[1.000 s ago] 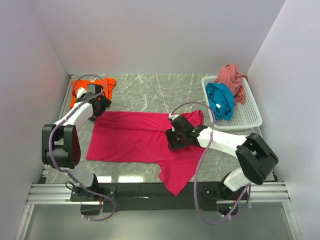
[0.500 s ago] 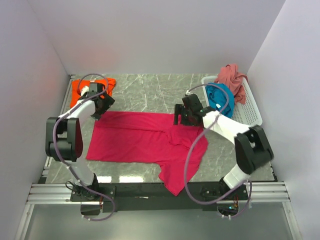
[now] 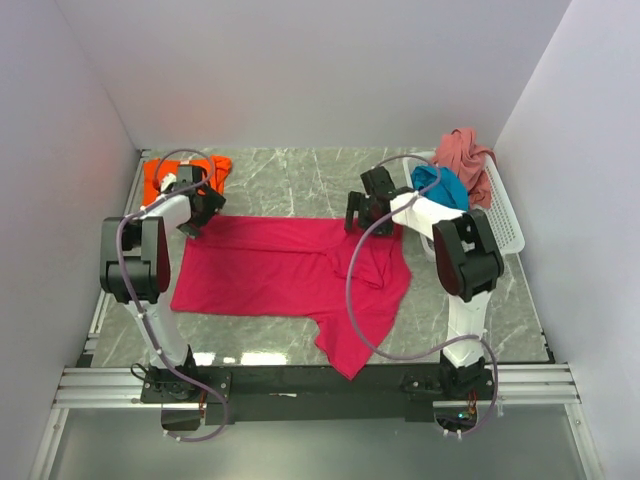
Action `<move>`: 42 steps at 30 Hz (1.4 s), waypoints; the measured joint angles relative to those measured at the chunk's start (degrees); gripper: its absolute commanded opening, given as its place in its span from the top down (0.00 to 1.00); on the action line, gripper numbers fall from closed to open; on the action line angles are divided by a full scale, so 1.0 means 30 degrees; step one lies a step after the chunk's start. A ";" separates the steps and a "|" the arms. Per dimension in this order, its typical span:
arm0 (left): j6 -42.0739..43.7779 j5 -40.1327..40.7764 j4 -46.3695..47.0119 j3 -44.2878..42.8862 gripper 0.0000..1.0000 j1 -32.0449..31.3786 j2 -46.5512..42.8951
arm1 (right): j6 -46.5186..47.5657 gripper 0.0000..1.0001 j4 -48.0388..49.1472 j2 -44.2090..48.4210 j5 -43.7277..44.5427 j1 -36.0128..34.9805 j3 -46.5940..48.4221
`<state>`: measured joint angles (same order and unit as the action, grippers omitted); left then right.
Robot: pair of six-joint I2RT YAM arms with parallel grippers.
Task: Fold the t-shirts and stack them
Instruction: Fold the tshirt
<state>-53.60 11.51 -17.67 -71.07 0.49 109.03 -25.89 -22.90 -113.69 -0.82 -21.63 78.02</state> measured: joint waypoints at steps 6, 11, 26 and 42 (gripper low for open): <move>-0.0007 0.0138 -0.0146 -0.1756 0.01 0.0335 0.1260 | 0.0226 0.10 -0.0401 -0.1800 -0.0495 0.0495 0.2725; -0.0007 0.0364 -0.0692 -0.2885 0.01 0.0350 0.1836 | 0.0867 0.10 -0.0787 -0.2339 -0.0597 0.0896 0.3752; -0.3366 0.1705 -0.4983 0.2914 0.01 0.0401 -1.0353 | 0.1188 0.08 -0.0379 0.7497 0.1129 -0.3075 -0.2098; -0.6441 0.3009 -0.8371 1.1548 0.38 0.0809 -1.1825 | 0.0219 0.09 -0.2667 1.3930 0.0401 -0.6062 -0.9996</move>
<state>-72.93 20.53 -42.78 -36.42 2.92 73.56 -25.23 -30.89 -71.90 0.38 -39.81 48.03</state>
